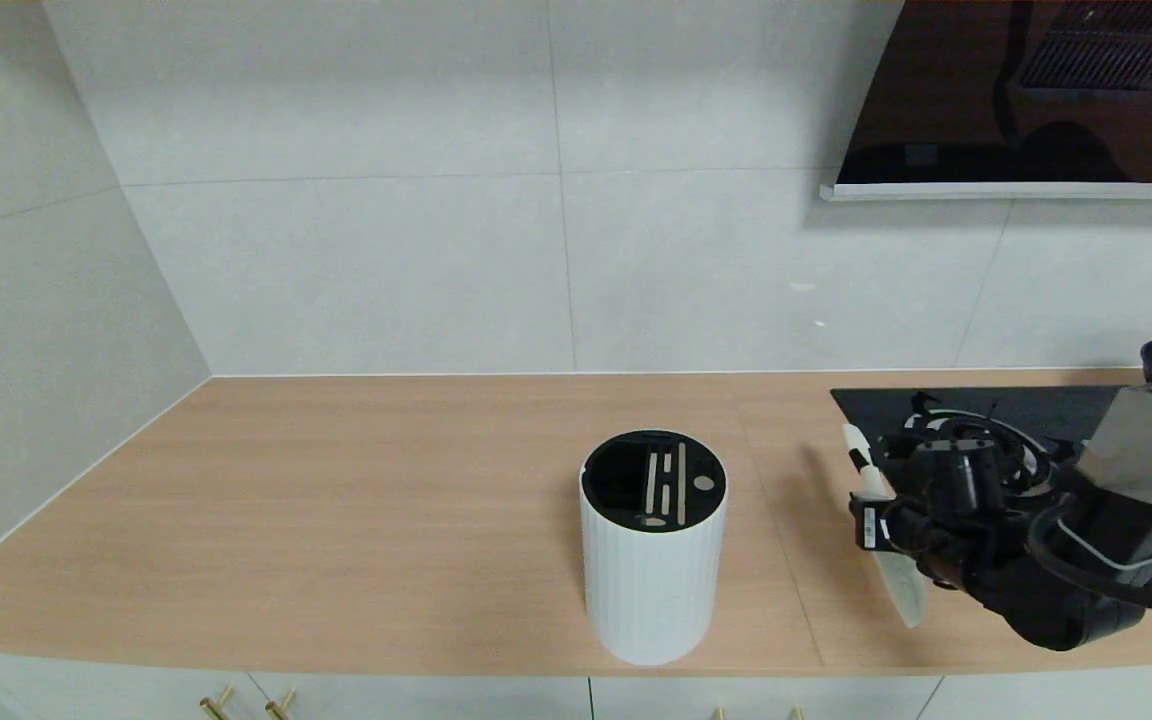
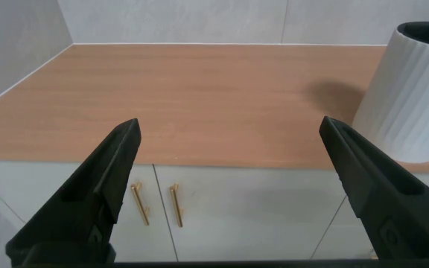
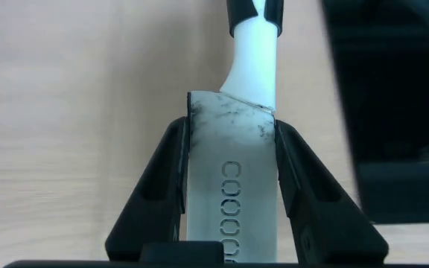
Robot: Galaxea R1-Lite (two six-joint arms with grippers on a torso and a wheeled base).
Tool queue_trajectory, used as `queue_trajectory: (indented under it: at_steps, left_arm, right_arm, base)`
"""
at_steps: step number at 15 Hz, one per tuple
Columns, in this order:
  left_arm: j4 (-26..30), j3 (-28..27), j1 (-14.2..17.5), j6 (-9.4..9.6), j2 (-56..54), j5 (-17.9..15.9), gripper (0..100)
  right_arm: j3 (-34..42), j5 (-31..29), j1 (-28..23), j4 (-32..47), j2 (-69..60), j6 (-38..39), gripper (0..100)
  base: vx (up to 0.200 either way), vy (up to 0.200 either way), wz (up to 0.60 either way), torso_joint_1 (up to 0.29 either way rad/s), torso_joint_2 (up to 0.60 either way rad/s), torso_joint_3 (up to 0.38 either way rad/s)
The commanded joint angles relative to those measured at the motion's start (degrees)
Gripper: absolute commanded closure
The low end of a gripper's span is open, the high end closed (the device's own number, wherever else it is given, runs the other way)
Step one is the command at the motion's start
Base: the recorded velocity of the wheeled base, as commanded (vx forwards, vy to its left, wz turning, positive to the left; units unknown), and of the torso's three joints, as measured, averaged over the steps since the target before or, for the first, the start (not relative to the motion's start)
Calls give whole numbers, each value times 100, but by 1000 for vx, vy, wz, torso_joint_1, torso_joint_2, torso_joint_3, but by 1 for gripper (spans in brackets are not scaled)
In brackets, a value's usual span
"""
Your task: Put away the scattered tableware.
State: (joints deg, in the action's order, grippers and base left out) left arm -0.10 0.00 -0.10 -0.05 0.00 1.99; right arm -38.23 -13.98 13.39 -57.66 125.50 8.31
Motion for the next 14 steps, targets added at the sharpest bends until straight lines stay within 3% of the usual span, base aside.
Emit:
queue_trajectory:
  at_steps: [1,3,11,14]
  left_arm:
    - [1,0,1,22,9,3,0]
    - [10,0,1,119,9,-5,0]
    - [-8,0,1,102,9,-5,0]
    - [-25,-44,1,119,0,-49,0]
  right_arm:
    - [351,-8,235,-8,-1010,-23,100]
    - [597,-8,542,-8,-1634,-40,100]
    - [1169,10,1606,18,-2856,-251,100]
    - [1450,18,1834,1,-3102,-919,100]
  base:
    - [0,0,0,0,0,0]
    - [0,0,0,0,0,0]
    - [0,0,0,0,0,0]
    - [0,0,0,0,0,0]
